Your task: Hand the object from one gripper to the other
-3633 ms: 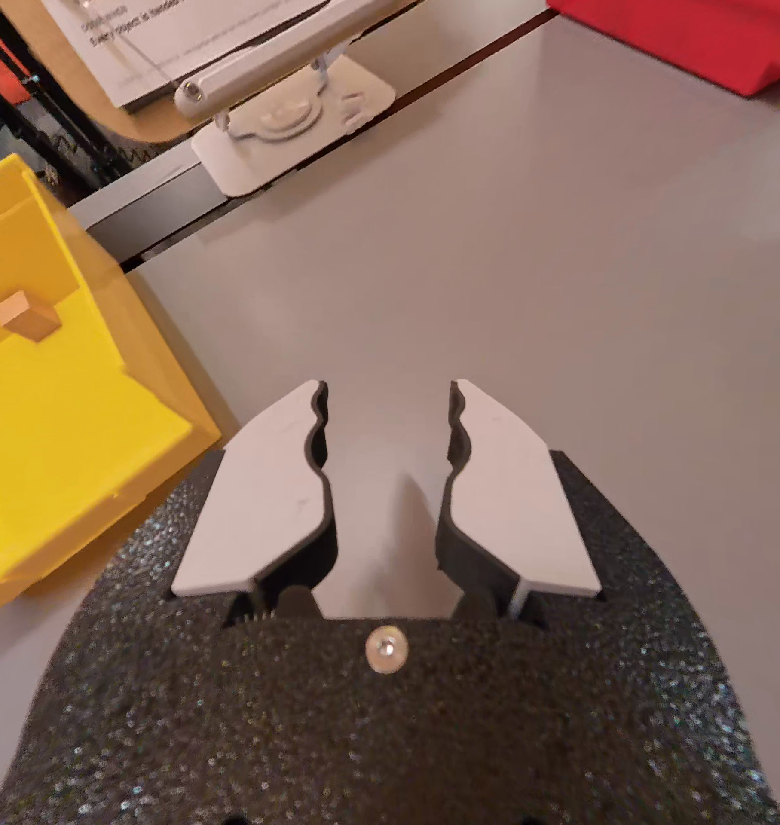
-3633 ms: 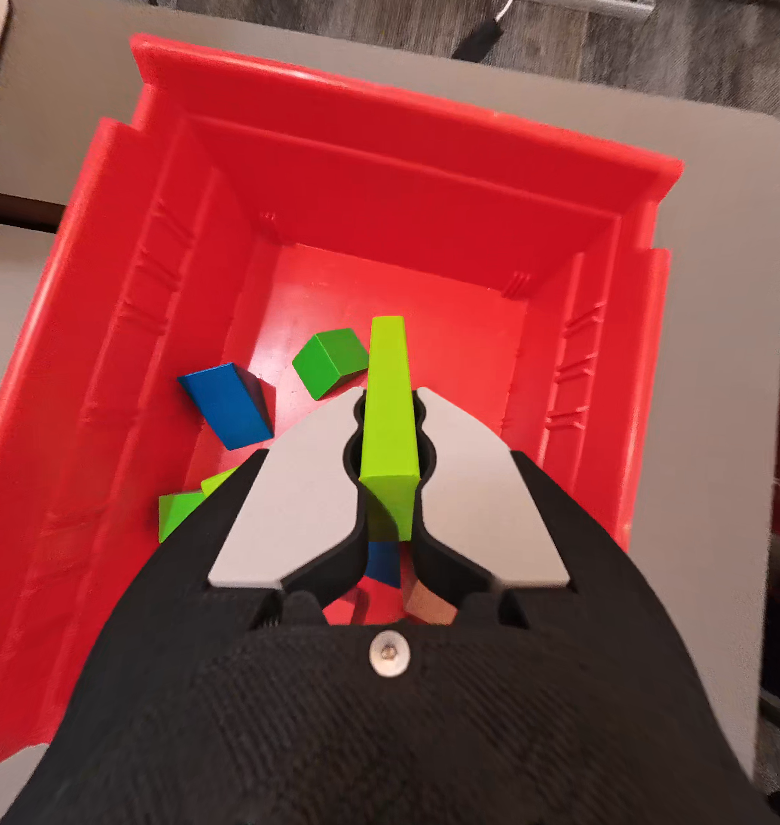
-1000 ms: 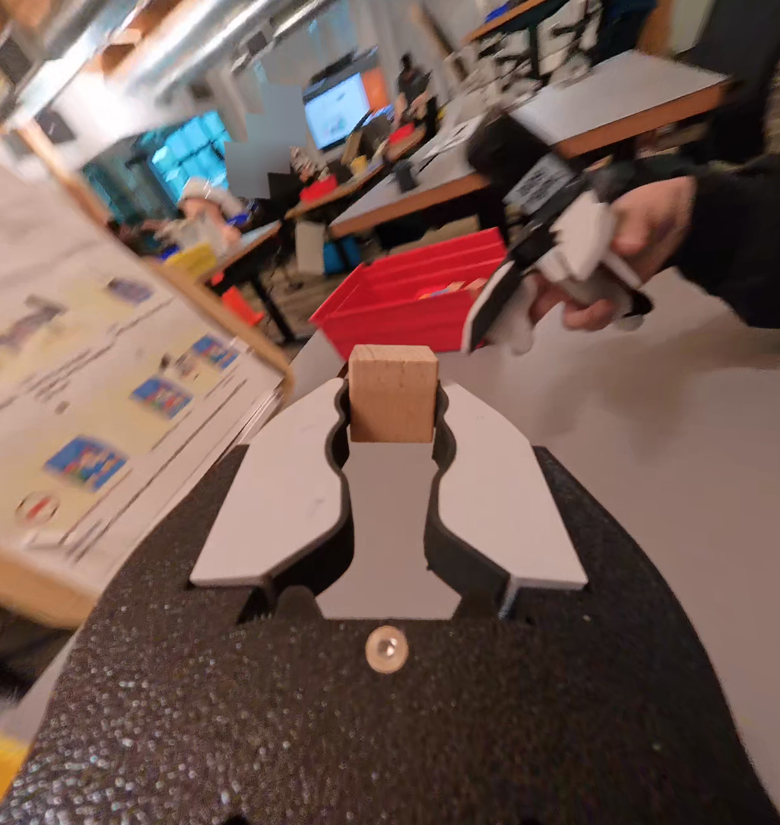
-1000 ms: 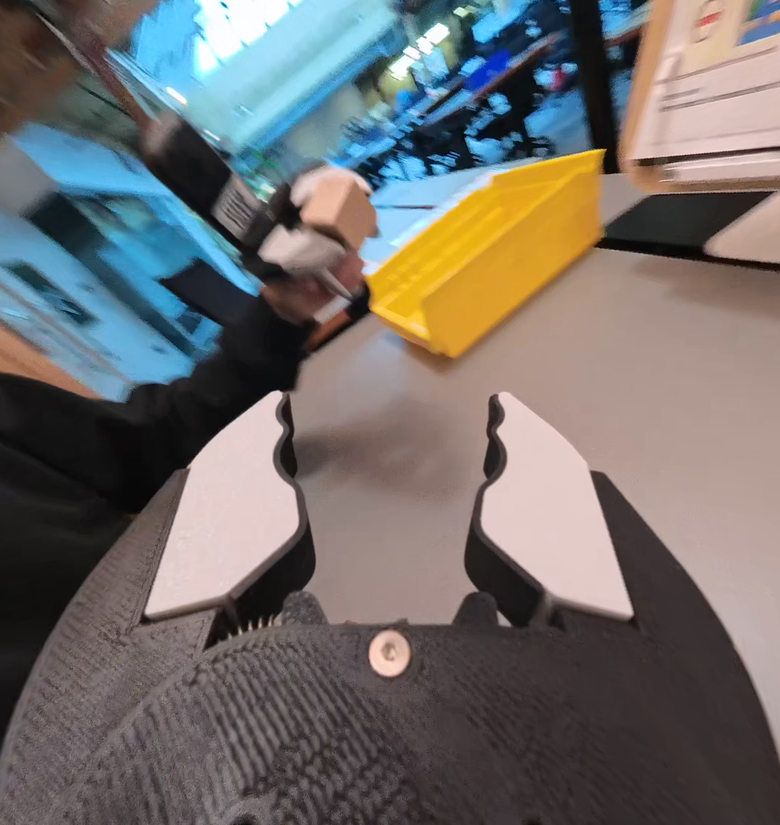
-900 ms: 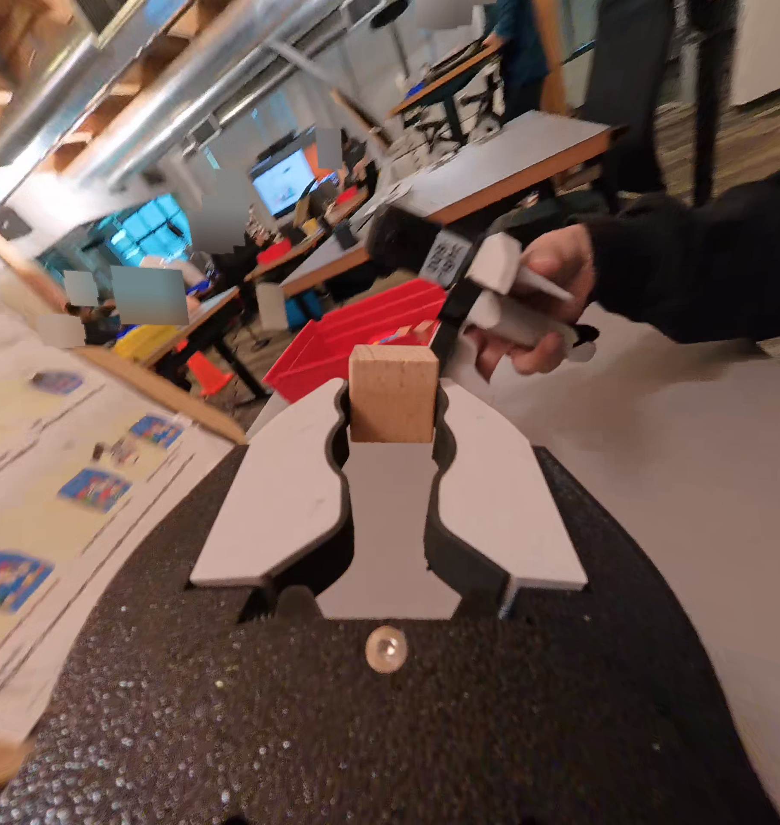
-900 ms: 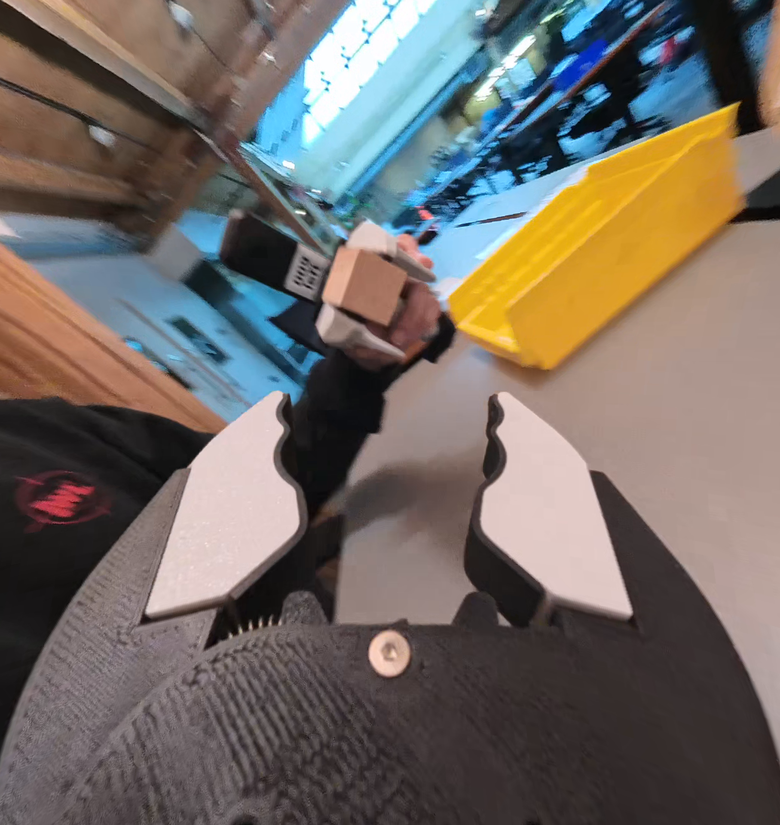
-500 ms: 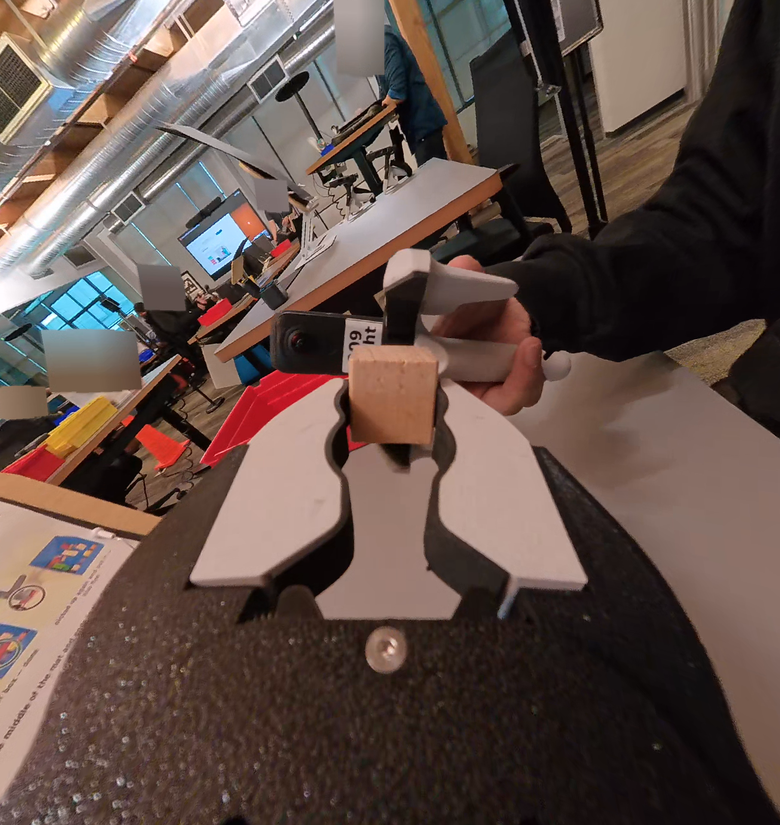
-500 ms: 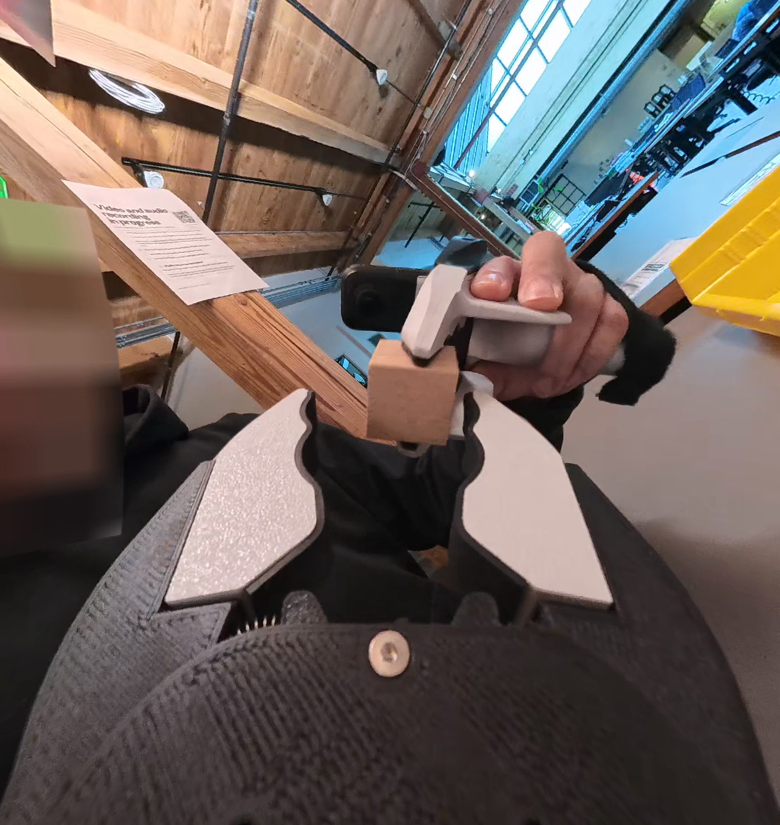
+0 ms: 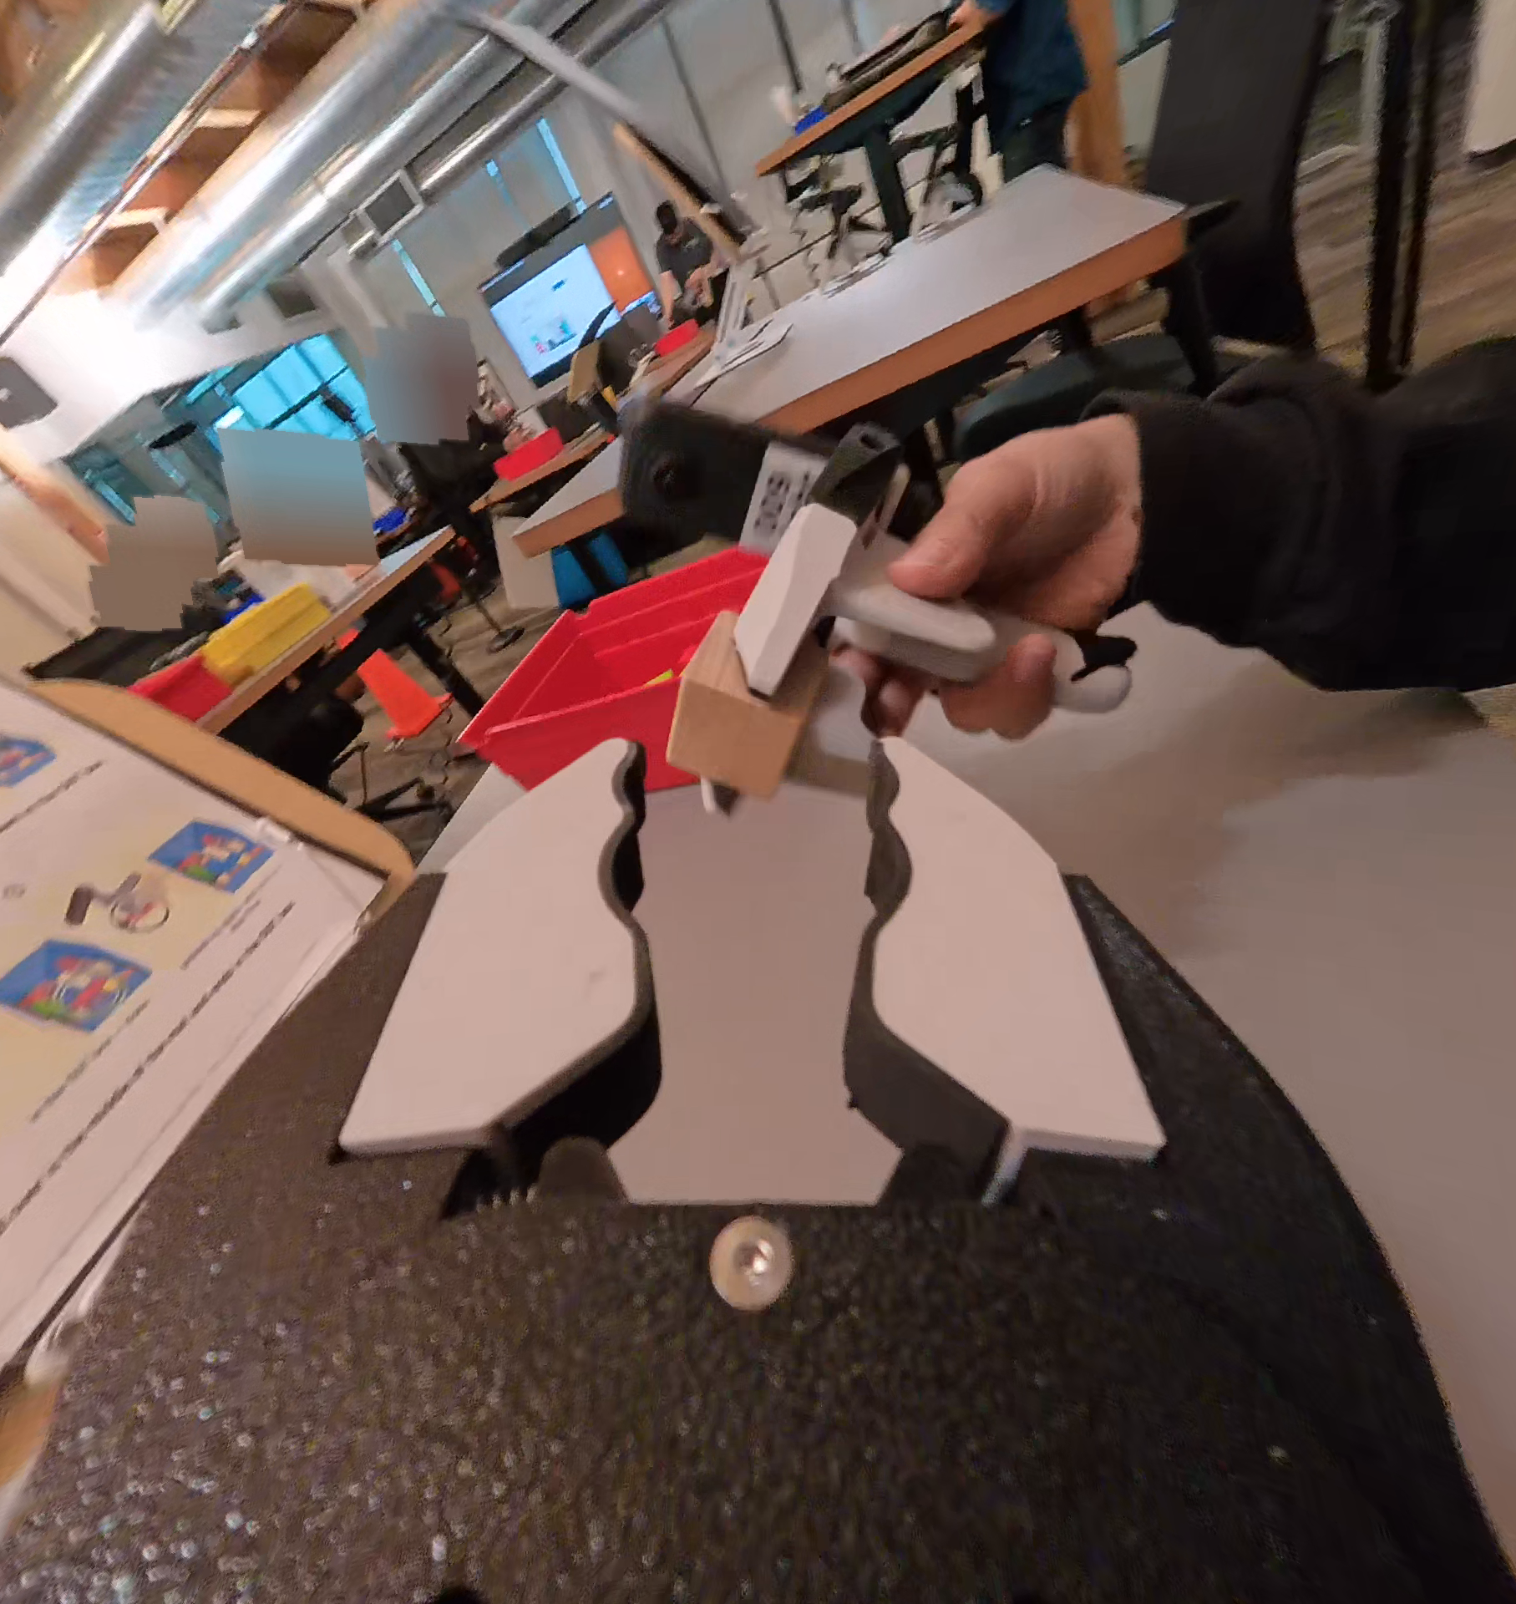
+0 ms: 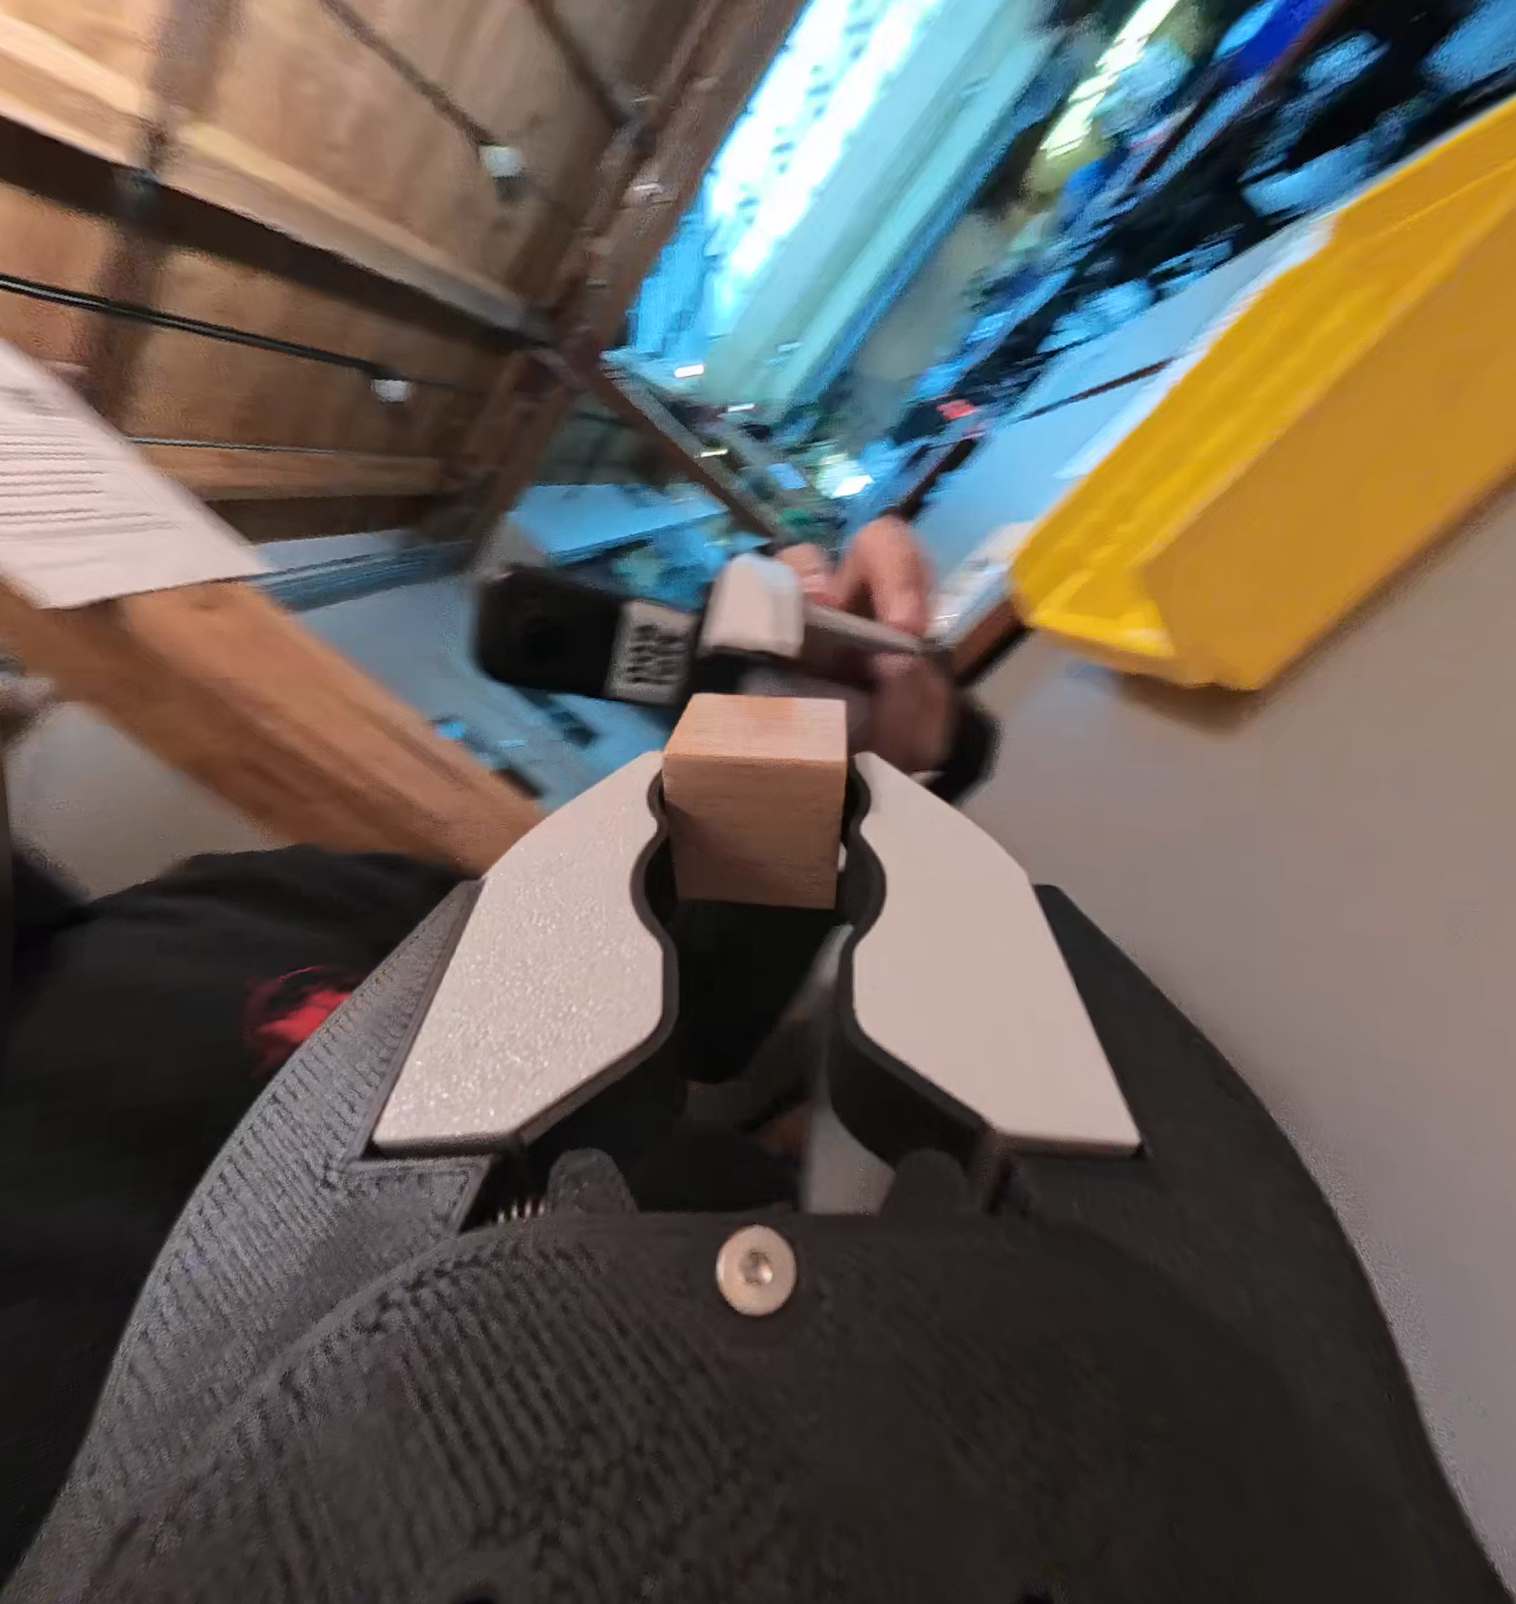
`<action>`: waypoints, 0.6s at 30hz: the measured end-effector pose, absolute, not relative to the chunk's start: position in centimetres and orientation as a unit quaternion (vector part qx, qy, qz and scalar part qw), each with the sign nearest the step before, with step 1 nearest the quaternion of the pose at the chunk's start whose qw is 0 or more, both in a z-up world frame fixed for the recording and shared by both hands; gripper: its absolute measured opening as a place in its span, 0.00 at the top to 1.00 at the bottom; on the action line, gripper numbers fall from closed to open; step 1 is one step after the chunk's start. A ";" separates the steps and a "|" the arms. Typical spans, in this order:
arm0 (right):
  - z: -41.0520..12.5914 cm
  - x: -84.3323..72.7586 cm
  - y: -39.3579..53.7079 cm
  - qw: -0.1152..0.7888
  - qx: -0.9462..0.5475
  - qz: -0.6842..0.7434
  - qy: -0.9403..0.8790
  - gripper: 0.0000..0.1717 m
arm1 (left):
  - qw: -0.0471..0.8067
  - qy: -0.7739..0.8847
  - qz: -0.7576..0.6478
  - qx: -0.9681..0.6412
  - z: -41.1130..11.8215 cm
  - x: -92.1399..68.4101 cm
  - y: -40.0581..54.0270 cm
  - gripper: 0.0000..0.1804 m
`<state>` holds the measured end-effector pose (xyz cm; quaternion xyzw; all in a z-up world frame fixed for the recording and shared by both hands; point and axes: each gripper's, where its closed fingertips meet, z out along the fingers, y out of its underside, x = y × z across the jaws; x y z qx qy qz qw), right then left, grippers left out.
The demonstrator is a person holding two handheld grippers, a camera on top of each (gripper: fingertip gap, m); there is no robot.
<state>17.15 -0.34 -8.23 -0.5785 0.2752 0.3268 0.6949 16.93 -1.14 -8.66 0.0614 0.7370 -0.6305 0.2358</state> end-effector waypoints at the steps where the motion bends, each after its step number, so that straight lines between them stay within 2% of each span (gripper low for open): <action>1: -9.0 18.5 -1.3 0.690 -0.597 0.276 0.301 0.79 | 0.243 0.741 -0.624 0.047 -8.9 17.3 -0.8 0.73; 5: -11.7 24.4 -9.2 0.641 -0.654 0.054 0.398 0.79 | 0.280 0.766 -0.579 -0.009 -10.8 18.3 0.5 0.75; 10: -12.3 30.4 -24.0 0.529 -0.651 -0.179 0.513 0.79 | 0.307 0.804 -0.508 -0.036 -13.8 18.1 1.6 0.76; 14: -13.6 34.8 -30.8 0.441 -0.666 -0.245 0.550 0.79 | 0.317 0.813 -0.485 -0.056 -15.1 18.1 1.8 0.77; 18: -16.3 39.4 -32.0 0.385 -0.698 -0.223 0.560 0.79 | 0.306 0.807 -0.497 -0.084 -15.3 17.9 1.5 0.78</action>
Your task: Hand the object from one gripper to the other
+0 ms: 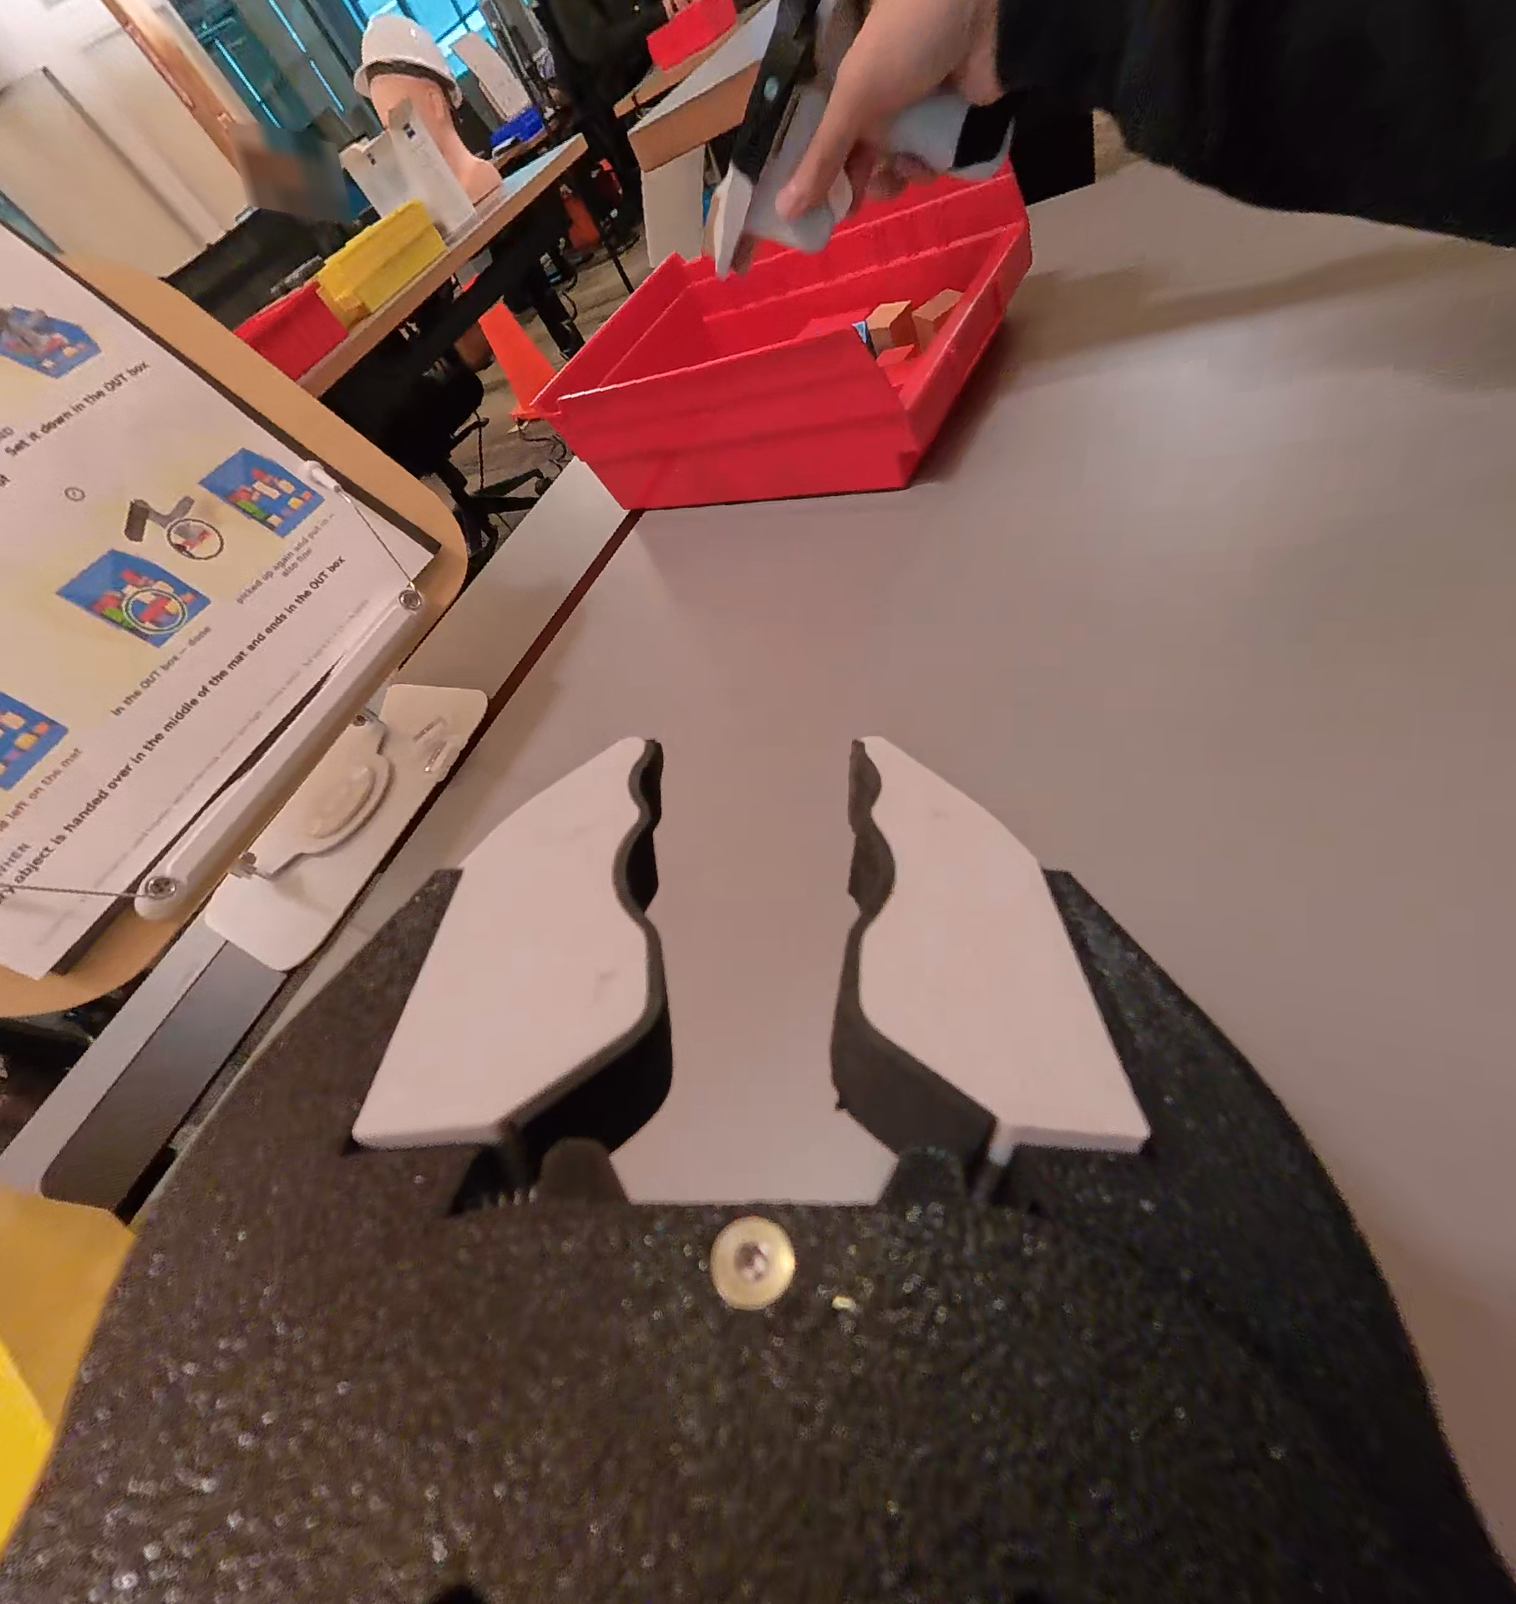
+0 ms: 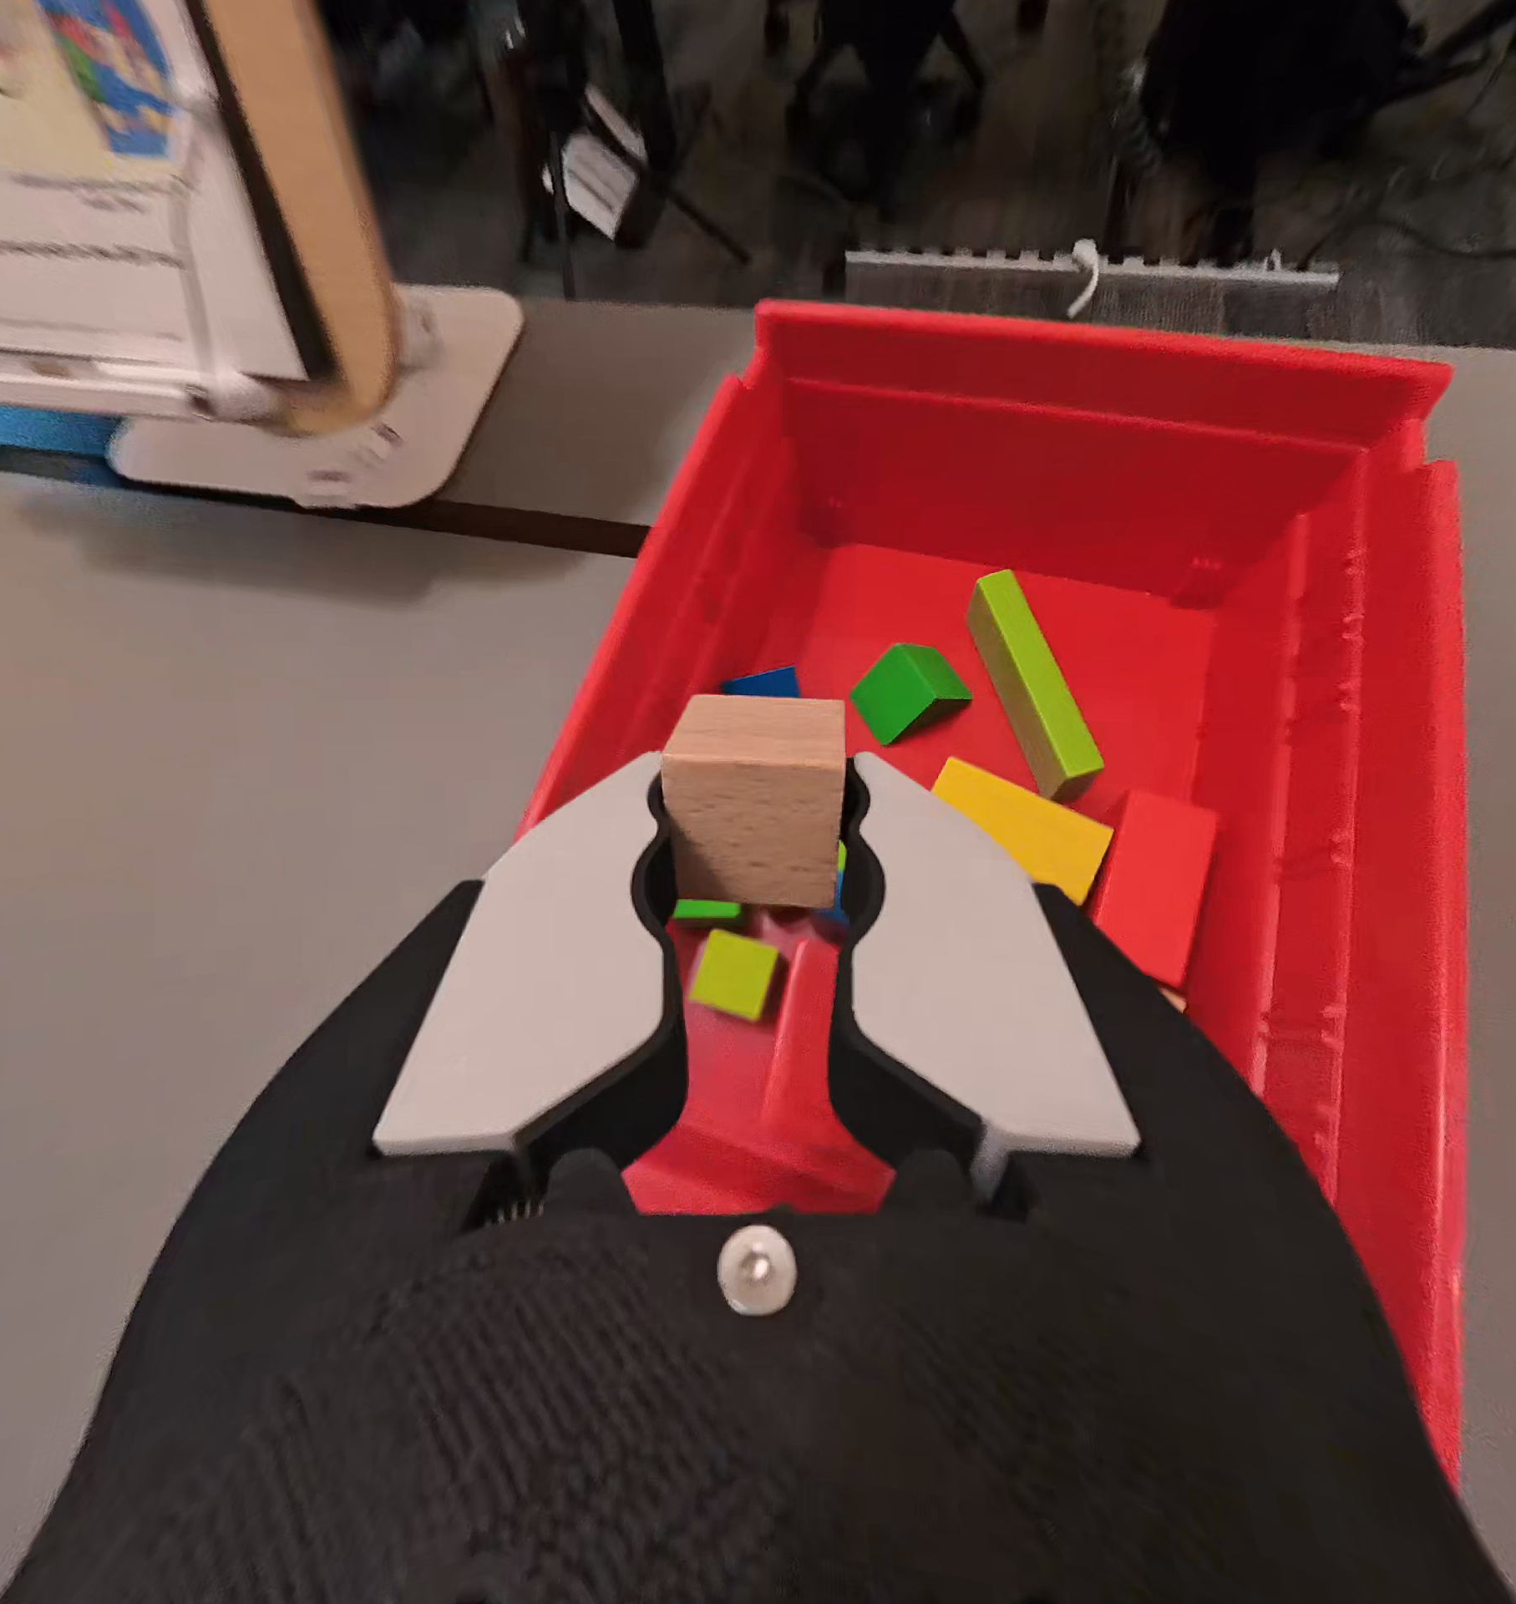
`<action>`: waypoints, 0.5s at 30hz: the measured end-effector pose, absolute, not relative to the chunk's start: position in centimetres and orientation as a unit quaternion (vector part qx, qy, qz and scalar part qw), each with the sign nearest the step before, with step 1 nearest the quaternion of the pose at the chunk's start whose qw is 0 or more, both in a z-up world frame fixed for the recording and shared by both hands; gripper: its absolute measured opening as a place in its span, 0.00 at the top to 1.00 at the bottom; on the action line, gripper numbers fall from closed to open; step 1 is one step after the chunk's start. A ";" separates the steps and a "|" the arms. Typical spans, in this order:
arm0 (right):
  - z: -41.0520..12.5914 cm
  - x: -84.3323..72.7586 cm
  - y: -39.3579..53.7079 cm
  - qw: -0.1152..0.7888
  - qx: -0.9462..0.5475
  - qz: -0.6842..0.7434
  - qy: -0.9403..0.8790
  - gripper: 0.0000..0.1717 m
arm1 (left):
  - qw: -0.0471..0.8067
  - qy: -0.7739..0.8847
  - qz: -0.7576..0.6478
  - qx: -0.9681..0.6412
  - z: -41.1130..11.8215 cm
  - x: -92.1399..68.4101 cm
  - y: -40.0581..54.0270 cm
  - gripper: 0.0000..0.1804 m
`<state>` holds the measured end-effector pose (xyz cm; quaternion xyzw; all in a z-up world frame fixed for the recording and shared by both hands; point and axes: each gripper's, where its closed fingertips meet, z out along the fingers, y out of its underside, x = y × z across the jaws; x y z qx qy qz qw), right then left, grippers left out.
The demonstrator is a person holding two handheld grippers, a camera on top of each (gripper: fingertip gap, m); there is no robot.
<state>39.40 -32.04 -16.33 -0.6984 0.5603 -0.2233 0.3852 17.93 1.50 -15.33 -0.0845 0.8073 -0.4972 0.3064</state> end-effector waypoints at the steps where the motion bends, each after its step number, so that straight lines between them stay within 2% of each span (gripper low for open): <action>1: -17.4 40.4 -32.2 0.366 -0.708 -0.214 0.565 0.79 | 0.307 0.807 -0.497 -0.088 -15.4 17.9 1.5 0.78; 5: -21.0 43.2 -32.2 0.312 -0.733 -0.178 0.578 0.79 | 0.311 0.813 -0.482 -0.101 -16.0 17.7 2.3 0.78; 10: -22.7 44.3 -31.9 0.297 -0.737 -0.153 0.587 0.79 | 0.303 0.815 -0.477 -0.126 -16.8 17.6 3.1 0.79; 12: -22.2 44.2 -32.2 0.299 -0.736 -0.167 0.584 0.67 | 0.293 0.817 -0.478 -0.137 -17.1 17.7 3.1 0.79; 15: -19.8 42.9 -32.6 0.329 -0.728 -0.196 0.569 0.61 | 0.279 0.816 -0.486 -0.144 -17.1 18.1 2.5 0.78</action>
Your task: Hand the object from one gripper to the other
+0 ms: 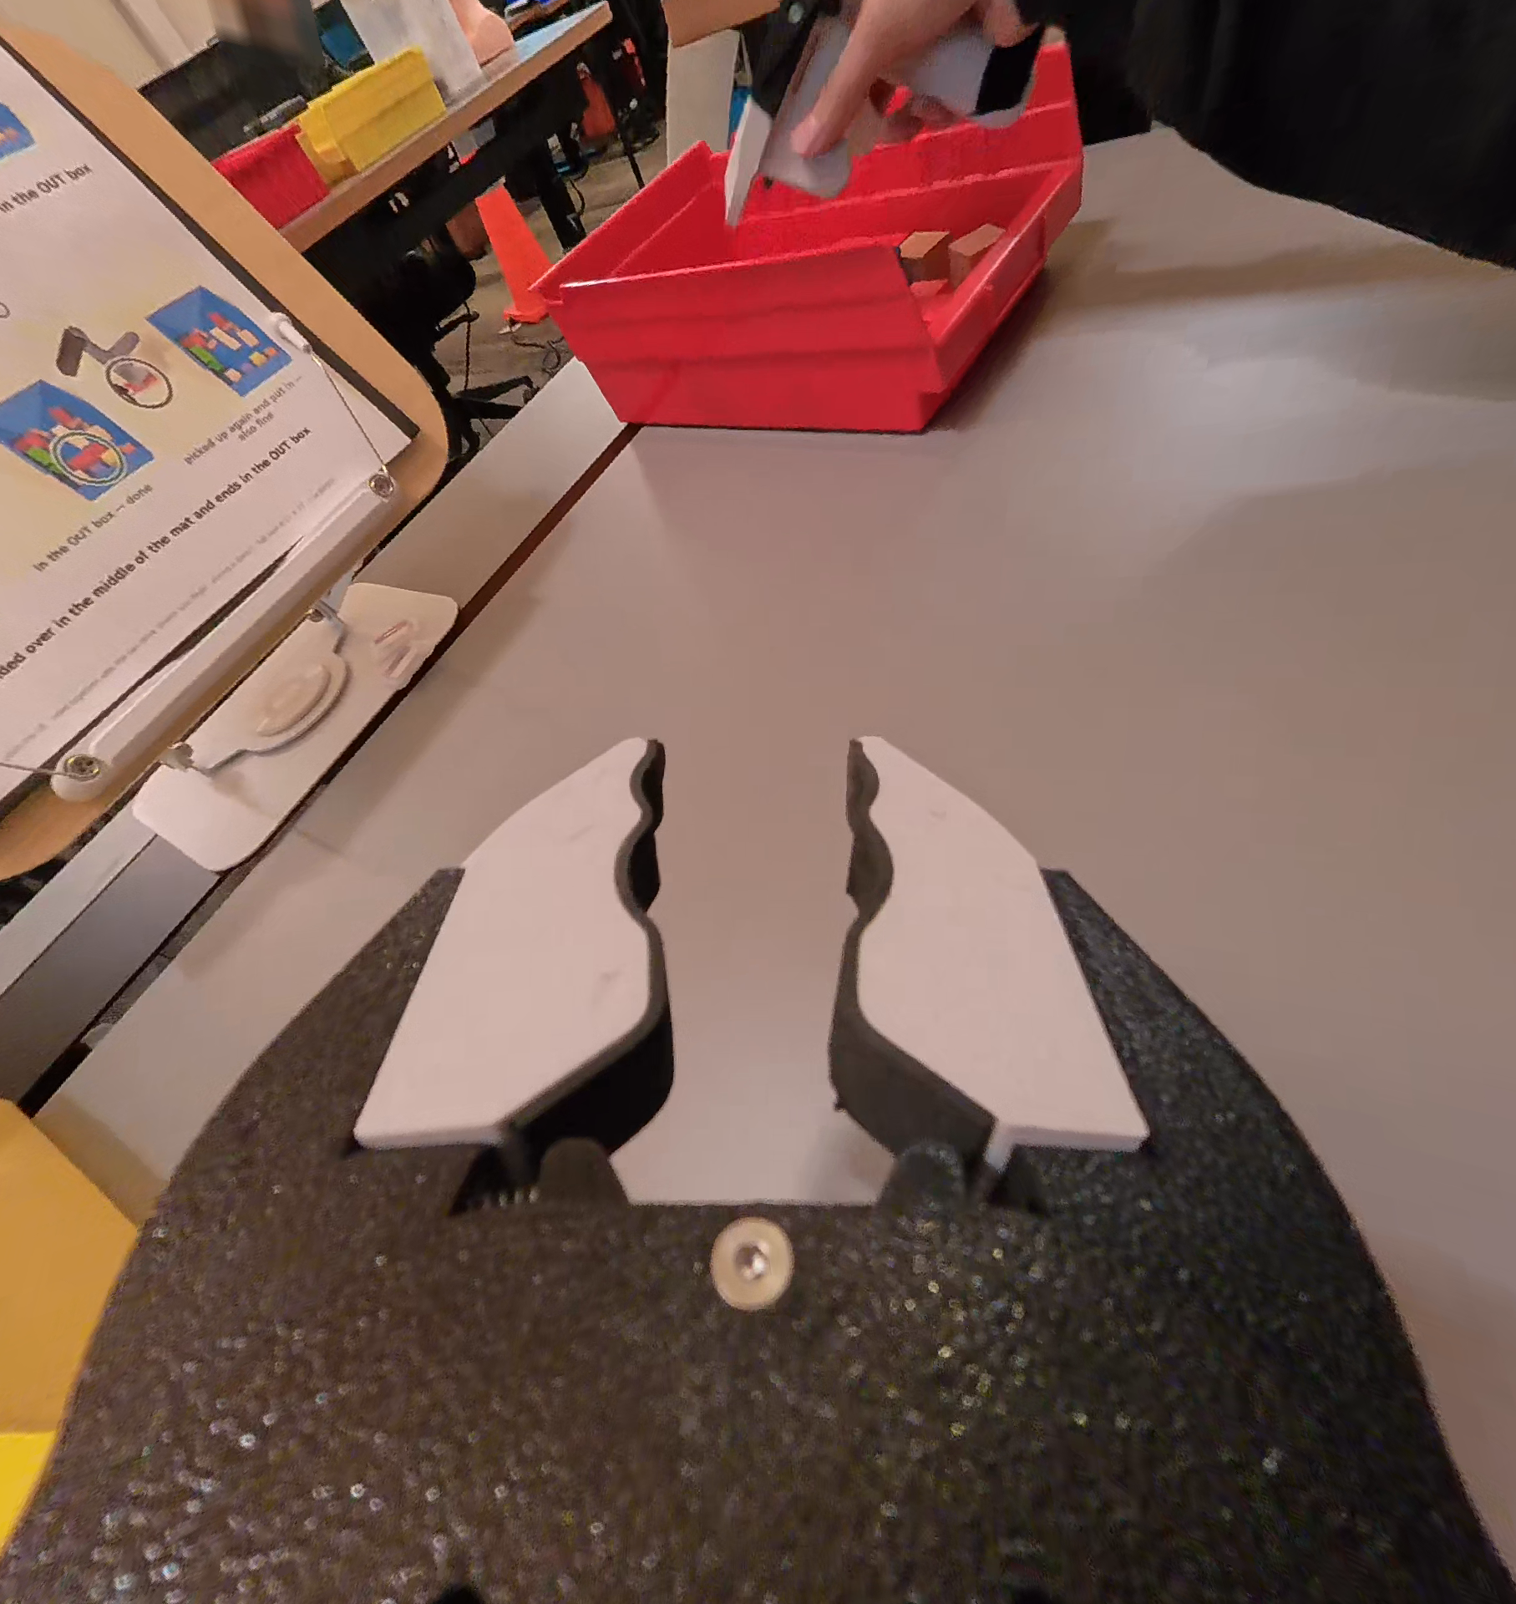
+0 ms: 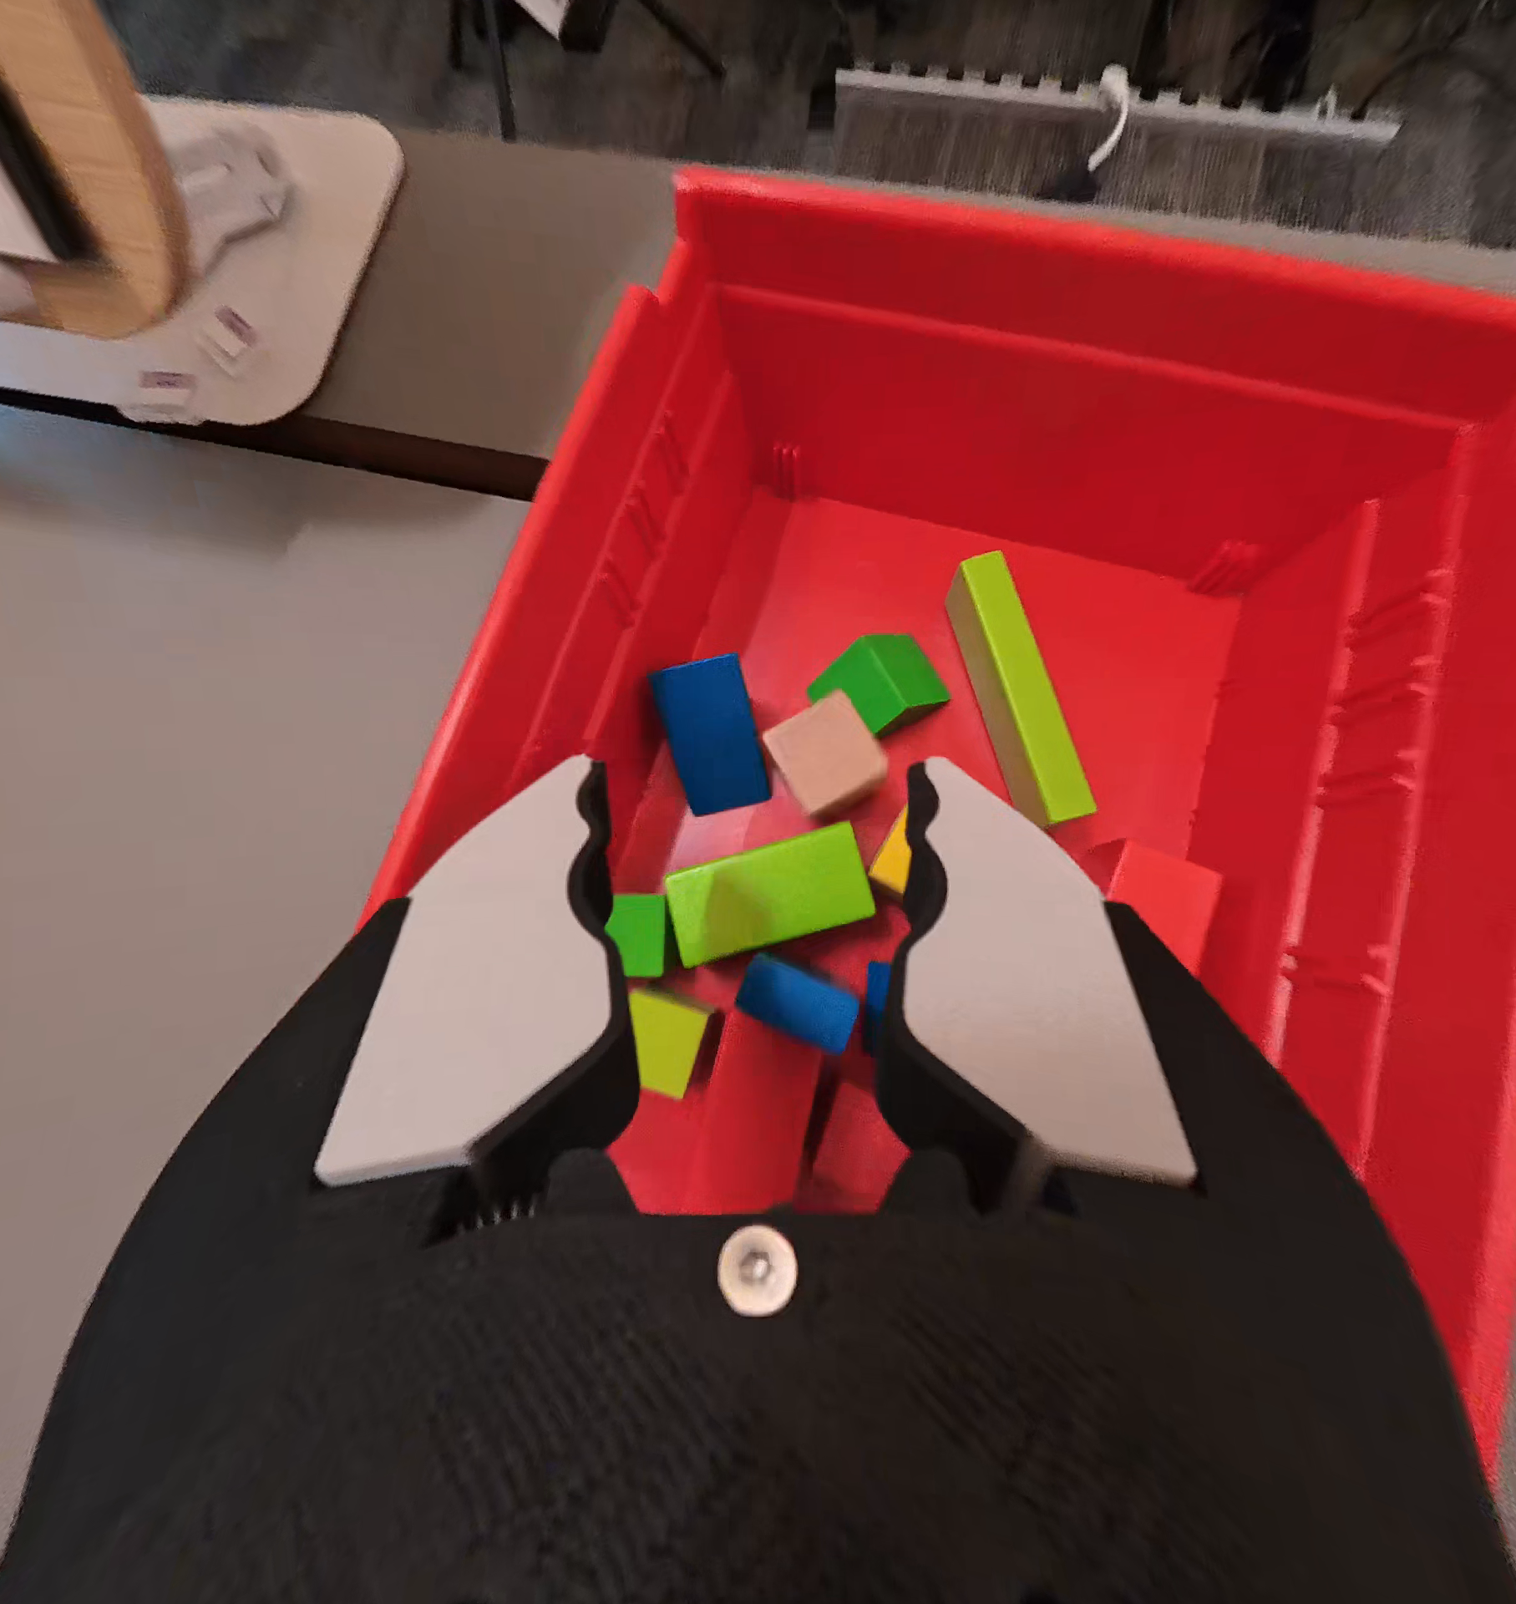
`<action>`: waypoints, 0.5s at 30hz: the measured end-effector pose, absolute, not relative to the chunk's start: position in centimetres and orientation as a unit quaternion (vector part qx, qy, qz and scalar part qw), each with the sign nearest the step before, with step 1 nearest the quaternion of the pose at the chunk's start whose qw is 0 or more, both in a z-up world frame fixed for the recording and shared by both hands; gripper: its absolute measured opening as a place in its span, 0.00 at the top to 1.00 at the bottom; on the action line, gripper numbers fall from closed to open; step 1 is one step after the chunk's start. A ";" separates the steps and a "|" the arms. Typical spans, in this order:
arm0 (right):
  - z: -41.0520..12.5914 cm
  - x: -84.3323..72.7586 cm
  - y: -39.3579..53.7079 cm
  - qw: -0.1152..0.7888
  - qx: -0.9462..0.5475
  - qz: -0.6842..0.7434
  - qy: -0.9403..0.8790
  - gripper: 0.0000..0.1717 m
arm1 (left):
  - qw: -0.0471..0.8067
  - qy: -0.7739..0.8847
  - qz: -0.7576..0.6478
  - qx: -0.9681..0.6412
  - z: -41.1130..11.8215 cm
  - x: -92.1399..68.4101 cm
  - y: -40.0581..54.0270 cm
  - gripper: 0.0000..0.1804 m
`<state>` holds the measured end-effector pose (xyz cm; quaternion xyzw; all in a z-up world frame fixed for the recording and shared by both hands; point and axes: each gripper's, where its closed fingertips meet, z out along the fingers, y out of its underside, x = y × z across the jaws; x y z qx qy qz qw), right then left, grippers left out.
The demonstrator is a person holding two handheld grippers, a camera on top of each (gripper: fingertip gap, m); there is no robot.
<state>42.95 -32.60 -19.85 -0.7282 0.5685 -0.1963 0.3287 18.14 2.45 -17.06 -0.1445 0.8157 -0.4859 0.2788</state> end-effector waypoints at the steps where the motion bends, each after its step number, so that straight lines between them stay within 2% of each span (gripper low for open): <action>1: -18.9 42.0 -32.7 0.344 -0.723 -0.203 0.564 0.61 | 0.274 0.815 -0.489 -0.147 -17.0 18.4 2.2 0.78; 8: -13.2 30.4 -35.2 0.420 -0.666 -0.331 0.520 0.64 | 0.212 0.813 -0.509 -0.187 -15.8 20.5 -1.7 0.73; 11: -12.4 25.7 -36.2 0.446 -0.630 -0.371 0.516 0.67 | 0.183 0.826 -0.494 -0.198 -15.0 21.9 -4.2 0.70; 15: -12.4 22.3 -36.7 0.467 -0.598 -0.399 0.515 0.68 | 0.099 0.847 -0.468 -0.232 -13.7 23.4 -9.3 0.63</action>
